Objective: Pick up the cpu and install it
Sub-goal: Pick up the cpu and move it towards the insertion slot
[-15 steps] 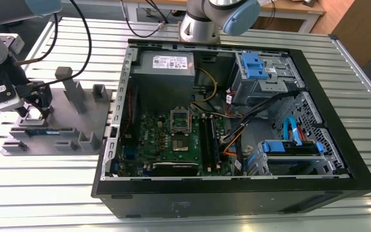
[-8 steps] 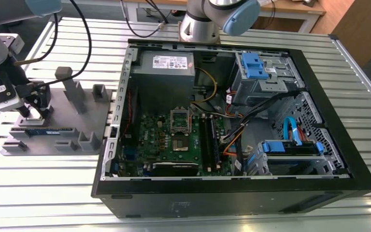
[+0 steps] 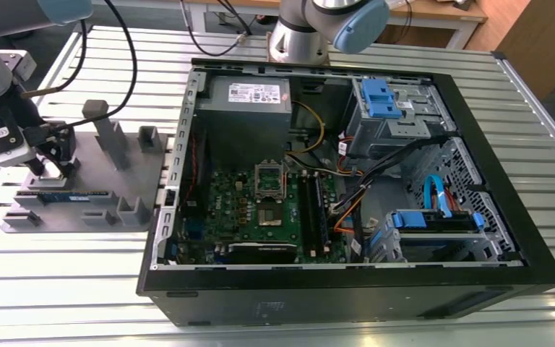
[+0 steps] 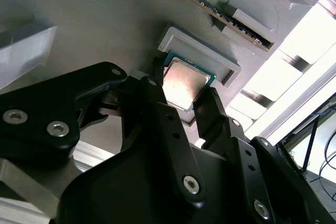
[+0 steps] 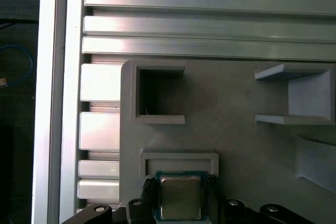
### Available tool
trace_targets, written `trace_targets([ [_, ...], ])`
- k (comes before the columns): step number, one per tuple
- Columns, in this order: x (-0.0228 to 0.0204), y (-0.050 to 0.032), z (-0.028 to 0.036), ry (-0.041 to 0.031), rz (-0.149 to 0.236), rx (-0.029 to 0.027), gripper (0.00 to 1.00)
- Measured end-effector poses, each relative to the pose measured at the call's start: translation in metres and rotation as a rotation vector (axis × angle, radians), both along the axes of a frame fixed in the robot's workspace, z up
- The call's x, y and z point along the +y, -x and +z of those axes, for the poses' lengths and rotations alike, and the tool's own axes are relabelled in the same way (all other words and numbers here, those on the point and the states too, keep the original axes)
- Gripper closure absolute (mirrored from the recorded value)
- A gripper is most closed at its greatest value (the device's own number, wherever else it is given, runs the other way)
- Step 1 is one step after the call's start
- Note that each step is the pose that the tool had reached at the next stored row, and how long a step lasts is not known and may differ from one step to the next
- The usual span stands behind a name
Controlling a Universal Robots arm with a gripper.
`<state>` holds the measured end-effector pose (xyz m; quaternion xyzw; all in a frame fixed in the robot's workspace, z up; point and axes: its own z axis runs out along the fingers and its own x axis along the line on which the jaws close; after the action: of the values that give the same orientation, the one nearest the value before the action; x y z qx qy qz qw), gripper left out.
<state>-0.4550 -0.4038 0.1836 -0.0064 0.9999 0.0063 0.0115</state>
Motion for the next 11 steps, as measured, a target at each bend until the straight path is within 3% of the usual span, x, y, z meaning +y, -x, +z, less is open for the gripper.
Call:
trace_targets([
  [11, 0.0, 0.0, 0.0035, 0.0, 0.0, 0.0, 0.53],
])
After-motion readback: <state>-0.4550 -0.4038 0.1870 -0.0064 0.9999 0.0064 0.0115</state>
